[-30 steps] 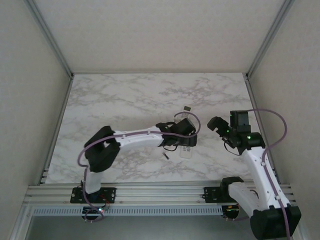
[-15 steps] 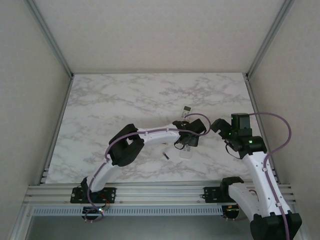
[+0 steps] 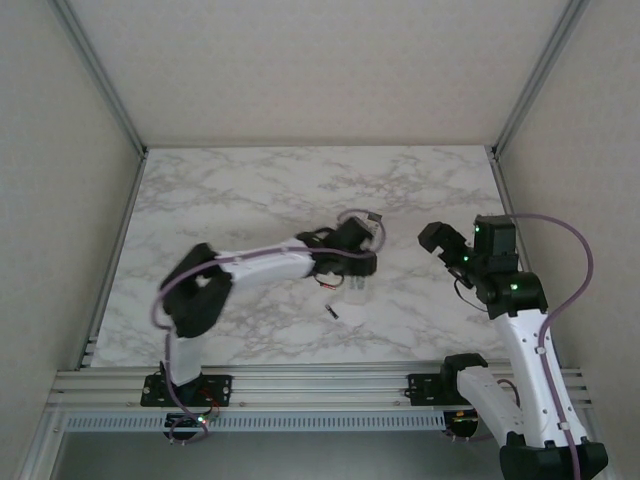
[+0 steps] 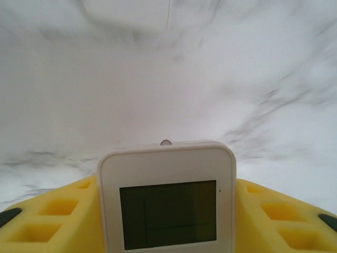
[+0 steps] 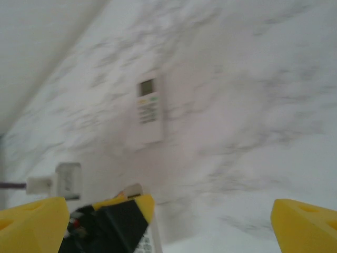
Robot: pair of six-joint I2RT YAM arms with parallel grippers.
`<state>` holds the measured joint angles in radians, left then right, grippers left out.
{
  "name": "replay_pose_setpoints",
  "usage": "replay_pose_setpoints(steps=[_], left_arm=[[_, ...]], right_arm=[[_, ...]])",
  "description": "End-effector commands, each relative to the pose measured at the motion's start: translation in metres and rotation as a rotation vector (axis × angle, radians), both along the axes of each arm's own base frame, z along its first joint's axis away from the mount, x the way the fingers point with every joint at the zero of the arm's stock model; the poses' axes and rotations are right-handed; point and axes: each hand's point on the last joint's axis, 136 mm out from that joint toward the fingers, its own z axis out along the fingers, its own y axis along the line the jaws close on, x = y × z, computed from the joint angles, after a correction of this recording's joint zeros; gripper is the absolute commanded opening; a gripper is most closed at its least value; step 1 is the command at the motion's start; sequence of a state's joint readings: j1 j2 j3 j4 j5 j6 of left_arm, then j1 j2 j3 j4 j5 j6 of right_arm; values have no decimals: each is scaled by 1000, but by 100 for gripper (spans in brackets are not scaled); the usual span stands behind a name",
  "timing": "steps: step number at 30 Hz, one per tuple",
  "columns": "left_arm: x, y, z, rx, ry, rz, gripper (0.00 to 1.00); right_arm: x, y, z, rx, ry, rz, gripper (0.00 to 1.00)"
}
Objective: Load the batteries into the remote control
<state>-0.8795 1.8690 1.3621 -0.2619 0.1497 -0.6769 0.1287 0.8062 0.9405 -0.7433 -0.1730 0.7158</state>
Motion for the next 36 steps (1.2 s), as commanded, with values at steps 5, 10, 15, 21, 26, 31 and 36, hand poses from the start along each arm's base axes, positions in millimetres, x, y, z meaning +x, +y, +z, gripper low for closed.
replay_pose_setpoints(steps=[5, 10, 15, 21, 26, 31, 36], left_arm=[[12, 24, 219, -748, -293, -183, 35], [-4, 23, 276, -1005, -310, -298, 35], [-15, 25, 313, -1195, -316, -357, 33], [-9, 23, 319, -1222, -310, -335, 33], [-3, 23, 313, -1210, -304, -301, 32], [10, 24, 301, -1123, -305, -211, 67], [40, 56, 276, -705, -394, 65, 100]], right_arm=[[-14, 110, 121, 412, -433, 634, 99], [-19, 146, 139, 498, -467, 783, 99], [-17, 171, 138, 528, -425, 848, 99], [-16, 180, 145, 529, -436, 861, 74], [-15, 179, 141, 469, -417, 850, 51], [-15, 176, 137, 386, -426, 855, 39], [2, 153, 92, -49, -395, 852, 36]])
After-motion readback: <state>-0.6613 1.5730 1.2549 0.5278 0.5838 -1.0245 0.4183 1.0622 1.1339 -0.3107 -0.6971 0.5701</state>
